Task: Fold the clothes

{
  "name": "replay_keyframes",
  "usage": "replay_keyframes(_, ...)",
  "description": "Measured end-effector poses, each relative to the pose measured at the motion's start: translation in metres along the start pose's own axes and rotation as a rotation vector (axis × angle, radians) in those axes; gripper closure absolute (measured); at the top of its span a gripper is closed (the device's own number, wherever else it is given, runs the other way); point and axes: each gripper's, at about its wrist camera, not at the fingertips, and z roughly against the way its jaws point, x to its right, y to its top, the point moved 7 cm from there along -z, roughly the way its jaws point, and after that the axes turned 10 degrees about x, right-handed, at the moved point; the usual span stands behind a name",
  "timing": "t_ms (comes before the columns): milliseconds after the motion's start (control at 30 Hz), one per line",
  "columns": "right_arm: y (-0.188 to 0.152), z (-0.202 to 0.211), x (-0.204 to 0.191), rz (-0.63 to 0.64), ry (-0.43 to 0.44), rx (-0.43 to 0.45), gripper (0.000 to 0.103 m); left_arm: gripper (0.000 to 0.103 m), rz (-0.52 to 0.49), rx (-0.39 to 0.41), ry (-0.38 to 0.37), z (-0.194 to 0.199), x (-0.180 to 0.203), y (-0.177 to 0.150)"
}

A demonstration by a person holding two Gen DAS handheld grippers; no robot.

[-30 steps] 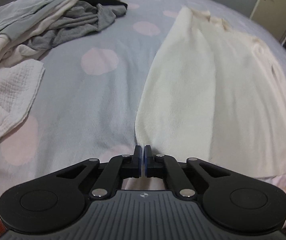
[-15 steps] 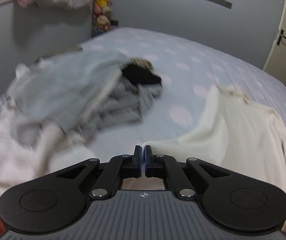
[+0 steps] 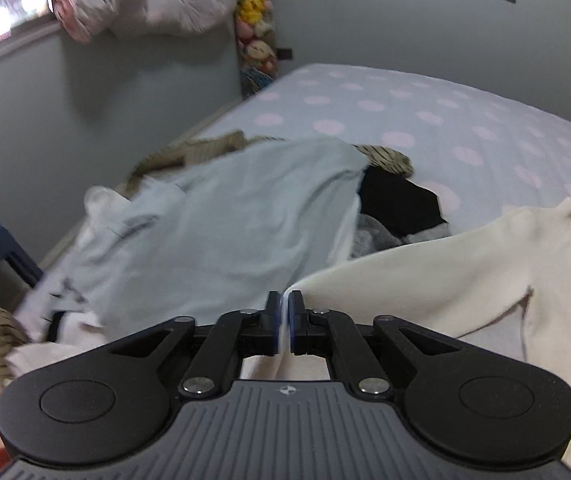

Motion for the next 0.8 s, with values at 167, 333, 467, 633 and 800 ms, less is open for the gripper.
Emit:
replay_keyframes(167, 0.0, -0.001, 0.005, -0.044, 0.003, -0.013, 0.026, 0.045, -0.045, 0.075, 0.024, 0.014, 0.007, -0.011)
replay_keyframes(333, -0.005, -0.008, 0.016, -0.123, -0.007, -0.068, 0.042, 0.044, -0.2, 0.152, 0.065, 0.044, 0.031, -0.025)
replay_keyframes(467, -0.01, -0.013, 0.028, -0.21, -0.01, -0.124, 0.045, 0.04, -0.232, 0.151, -0.01, 0.068, 0.06, -0.053)
replay_keyframes(633, -0.016, -0.014, 0.04, -0.338, 0.013, -0.196, 0.044, 0.036, -0.246, 0.065, -0.093, 0.078, 0.095, -0.1)
replay_keyframes(800, -0.024, -0.01, 0.042, -0.432, 0.041, -0.311, 0.044, 0.036, -0.261, -0.086, -0.198, 0.074, 0.116, -0.144)
